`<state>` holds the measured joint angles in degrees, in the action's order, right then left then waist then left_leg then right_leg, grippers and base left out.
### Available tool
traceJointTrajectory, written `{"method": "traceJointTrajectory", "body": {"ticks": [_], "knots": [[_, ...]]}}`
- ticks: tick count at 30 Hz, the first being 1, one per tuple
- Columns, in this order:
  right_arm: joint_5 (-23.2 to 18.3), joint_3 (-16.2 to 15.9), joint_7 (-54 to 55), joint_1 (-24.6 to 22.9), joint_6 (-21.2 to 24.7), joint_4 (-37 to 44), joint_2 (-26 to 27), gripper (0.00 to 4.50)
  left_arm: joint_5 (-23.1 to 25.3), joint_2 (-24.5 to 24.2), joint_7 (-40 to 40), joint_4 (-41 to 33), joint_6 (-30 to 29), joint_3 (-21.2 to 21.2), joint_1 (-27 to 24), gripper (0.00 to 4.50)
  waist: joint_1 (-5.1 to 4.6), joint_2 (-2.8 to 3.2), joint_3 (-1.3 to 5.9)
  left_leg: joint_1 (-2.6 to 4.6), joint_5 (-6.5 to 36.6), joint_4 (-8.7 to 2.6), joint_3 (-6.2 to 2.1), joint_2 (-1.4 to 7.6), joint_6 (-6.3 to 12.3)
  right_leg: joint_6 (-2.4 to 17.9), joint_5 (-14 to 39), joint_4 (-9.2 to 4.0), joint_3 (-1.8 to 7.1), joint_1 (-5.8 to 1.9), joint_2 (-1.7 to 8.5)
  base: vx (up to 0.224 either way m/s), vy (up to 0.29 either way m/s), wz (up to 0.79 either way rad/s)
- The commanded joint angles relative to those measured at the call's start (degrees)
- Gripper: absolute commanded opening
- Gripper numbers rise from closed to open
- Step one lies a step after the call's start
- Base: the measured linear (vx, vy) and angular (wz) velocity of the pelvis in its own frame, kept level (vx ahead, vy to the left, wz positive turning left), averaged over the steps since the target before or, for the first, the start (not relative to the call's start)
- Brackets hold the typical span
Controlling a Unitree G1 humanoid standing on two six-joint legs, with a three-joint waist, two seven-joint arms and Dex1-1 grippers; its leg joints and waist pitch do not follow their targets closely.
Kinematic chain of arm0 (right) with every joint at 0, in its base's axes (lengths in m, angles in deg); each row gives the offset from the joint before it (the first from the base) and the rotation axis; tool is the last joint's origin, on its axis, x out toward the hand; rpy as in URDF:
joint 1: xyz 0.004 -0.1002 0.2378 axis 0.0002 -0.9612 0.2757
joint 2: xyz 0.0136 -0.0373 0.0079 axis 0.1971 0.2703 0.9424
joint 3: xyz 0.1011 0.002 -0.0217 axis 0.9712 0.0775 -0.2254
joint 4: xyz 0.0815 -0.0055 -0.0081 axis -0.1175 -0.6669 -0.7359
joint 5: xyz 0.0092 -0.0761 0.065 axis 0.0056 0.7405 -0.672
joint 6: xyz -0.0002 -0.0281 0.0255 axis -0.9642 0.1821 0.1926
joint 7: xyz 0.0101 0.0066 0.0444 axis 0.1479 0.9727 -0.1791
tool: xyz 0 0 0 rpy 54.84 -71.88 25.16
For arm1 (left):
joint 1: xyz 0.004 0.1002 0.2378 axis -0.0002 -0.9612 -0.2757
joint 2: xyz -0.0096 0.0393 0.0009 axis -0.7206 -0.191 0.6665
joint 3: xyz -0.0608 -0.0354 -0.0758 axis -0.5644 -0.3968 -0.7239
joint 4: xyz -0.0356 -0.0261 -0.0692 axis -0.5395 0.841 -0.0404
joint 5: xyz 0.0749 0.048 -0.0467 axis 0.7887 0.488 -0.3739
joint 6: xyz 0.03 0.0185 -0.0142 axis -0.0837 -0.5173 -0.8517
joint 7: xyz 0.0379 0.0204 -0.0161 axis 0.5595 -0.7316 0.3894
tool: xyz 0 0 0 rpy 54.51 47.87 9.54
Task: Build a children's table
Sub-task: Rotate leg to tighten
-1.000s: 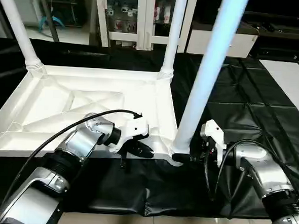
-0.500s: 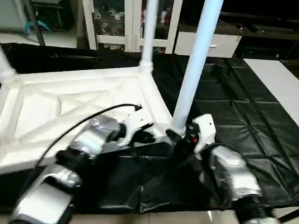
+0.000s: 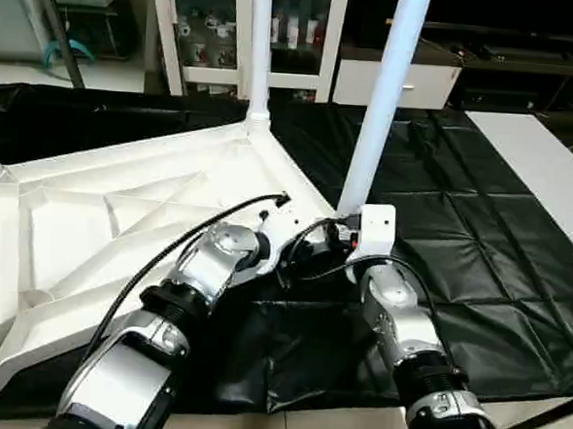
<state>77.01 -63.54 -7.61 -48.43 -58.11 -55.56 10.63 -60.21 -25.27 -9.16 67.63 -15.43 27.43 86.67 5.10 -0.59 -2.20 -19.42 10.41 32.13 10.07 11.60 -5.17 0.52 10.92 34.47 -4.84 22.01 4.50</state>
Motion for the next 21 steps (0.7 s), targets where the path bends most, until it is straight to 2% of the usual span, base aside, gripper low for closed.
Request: {"method": "traceJointTrajectory", "body": {"ticks": [1, 3, 4, 5, 8, 9, 10, 11, 12, 13, 14, 15, 16, 18, 19, 21], "knots": [[-0.6, -1.8, -4.8, -1.0, 0.5, 0.3, 0.5, 3.43, 0.0, 0.3, -0.1, 0.4, 1.7, 0.6, -1.2, 0.00, 0.13, 0.25, 2.52, -0.09, 17.3, -4.18, -0.71, 1.66, 0.45, 9.1, 17.8, -5.26, 3.17, -1.82, 4.32, 0.000, 0.000, 0.00], [-0.6, -1.8, -5.2, -1.1, 0.5, 0.8, 0.1, 3.45, -0.1, 0.1, -0.6, 0.2, 1.8, 0.8, -1.4, 0.00, 0.12, 0.14, 2.54, -0.18, 17.5, -4.19, -0.72, 1.66, 0.66, 8.9, 18.0, -5.33, 3.17, -1.92, 4.35, 0.000, 0.000, 0.00], [-0.9, -1.6, -6.5, -1.2, 0.7, 1.6, -0.8, 3.63, -0.1, -0.4, -2.0, -0.3, 1.7, 1.1, -1.7, 0.00, 0.14, 0.36, 2.52, -0.23, 17.3, -4.25, -0.76, 1.70, 0.66, 8.9, 18.0, -5.32, 3.17, -1.92, 4.36, 0.000, 0.000, 0.00], [-1.2, -1.5, -7.4, -1.3, 0.8, 2.0, -1.3, 3.76, -0.2, -0.8, -2.9, -0.6, 1.5, 1.3, -1.9, 0.00, 0.14, 0.25, 2.51, -0.16, 17.3, -4.23, -0.69, 1.72, 0.76, 8.9, 18.0, -5.44, 3.18, -1.89, 4.34, 0.000, 0.000, 0.00], [-1.4, -2.4, -13.9, -1.4, 2.7, 4.7, -5.2, 3.95, -0.3, -3.0, -9.3, -2.1, 2.0, 3.2, -2.9, 0.00, 0.22, 0.31, 2.76, -0.53, 14.1, -4.08, -0.67, 1.73, 1.50, 10.0, 13.1, -4.78, 3.18, -2.37, 4.30, 0.000, 0.000, 0.00], [-1.4, -2.5, -14.2, -1.4, 2.8, 4.9, -5.4, 3.95, -0.3, -3.1, -9.6, -2.2, 2.0, 3.3, -3.0, 0.00, 0.32, 0.28, 2.92, -0.58, 12.5, -3.86, -0.61, 1.77, 1.90, 10.6, 11.2, -4.57, 3.17, -2.52, 4.32, 0.000, 0.000, 0.00], [-1.9, -3.0, -18.7, -1.4, 4.0, 6.7, -8.1, 3.95, -0.3, -4.6, -13.5, -3.1, 1.5, 4.4, -3.5, 0.00, 0.37, 0.43, 3.13, -0.39, 10.6, -3.56, -0.43, 1.81, 2.36, 11.7, 7.5, -4.15, 3.23, -2.41, 4.17, 0.000, 0.000, 0.00], [-2.5, -3.1, -21.6, -1.5, 4.9, 7.8, -9.5, 3.95, -0.3, -5.5, -15.5, -3.6, 2.1, 5.1, -3.9, 0.00, 0.49, 0.51, 3.29, -0.65, 8.2, -3.26, -0.40, 1.72, 3.12, 12.9, 3.2, -3.58, 3.23, -2.68, 4.13, 0.000, 0.000, 0.00], [-2.9, -3.3, -23.8, -1.6, 5.3, 8.5, -10.6, 3.95, -0.4, -5.9, -16.7, -4.0, 1.9, 5.4, -4.1, 0.00, 0.53, 0.46, 3.39, -0.73, 7.2, -3.17, -0.38, 1.73, 3.57, 13.4, 1.2, -3.35, 3.18, -2.81, 4.13, 0.000, 0.000, 0.00], [-3.7, -3.8, -28.5, -1.9, 6.0, 10.0, -12.8, 3.95, -0.7, -6.9, -19.2, -4.7, 1.7, 6.0, -4.6, 0.00, 0.72, 0.44, 3.58, -0.64, 5.2, -2.77, -0.28, 1.68, 4.74, 14.5, -3.1, -2.88, 3.16, -2.83, 3.99, 0.000, 0.000, 0.00], [-3.7, -3.8, -28.7, -1.9, 6.0, 10.1, -12.9, 3.95, -0.7, -7.0, -19.4, -4.8, 1.7, 6.1, -4.6, 0.00, 0.80, 0.43, 3.53, -0.72, 4.5, -2.73, -0.25, 1.69, 5.18, 14.9, -4.6, -2.73, 3.16, -2.77, 3.96, 0.000, 0.000, 0.00], [-4.0, -4.2, -32.1, -2.1, 6.1, 10.8, -14.9, 3.95, -1.0, -7.8, -21.7, -5.5, 1.7, 6.6, -5.0, 0.00, 0.95, 0.55, 3.43, -0.80, 4.8, -2.73, -0.22, 1.67, 5.81, 15.3, -4.9, -2.75, 3.03, -2.81, 3.95, 0.000, 0.000, 0.00], [-4.4, -4.7, -36.6, -2.6, 6.0, 11.7, -17.4, 3.95, -1.5, -8.8, -24.5, -6.8, 1.3, 7.2, -5.6, 0.00, 1.07, 0.50, 3.30, -0.71, 6.9, -2.82, -0.21, 1.77, 5.74, 15.4, -2.8, -3.02, 2.94, -2.83, 4.01, 0.000, 0.000, 0.00], [-4.9, -5.3, -39.7, -3.1, 6.2, 12.6, -19.0, 3.95, -1.9, -9.4, -26.2, -7.5, 0.9, 7.6, -5.8, 0.00, 1.17, 0.49, 3.14, -0.63, 8.5, -2.97, -0.21, 1.95, 5.27, 15.2, -0.3, -3.25, 3.01, -2.75, 4.15, 0.000, 0.000, 0.00], [-5.2, -5.7, -41.8, -3.5, 6.5, 13.3, -19.9, 3.95, -2.1, -9.7, -27.4, -8.0, 0.6, 7.7, -6.1, 0.00, 1.35, 0.43, 3.06, -0.57, 9.9, -3.04, -0.18, 1.96, 4.53, 14.9, 2.8, -3.52, 3.02, -2.71, 4.19, 0.000, 0.000, 0.00], [-6.6, -6.7, -47.7, -4.7, 7.6, 15.5, -22.6, 3.95, -2.7, -11.0, -30.9, -9.6, 0.4, 8.5, -6.7, 0.00, 1.53, 0.49, 2.98, -0.38, 10.7, -3.18, -0.23, 2.14, 4.07, 14.6, 4.7, -3.70, 3.00, -2.64, 4.19, 0.000, 0.000, 0.00]]}}
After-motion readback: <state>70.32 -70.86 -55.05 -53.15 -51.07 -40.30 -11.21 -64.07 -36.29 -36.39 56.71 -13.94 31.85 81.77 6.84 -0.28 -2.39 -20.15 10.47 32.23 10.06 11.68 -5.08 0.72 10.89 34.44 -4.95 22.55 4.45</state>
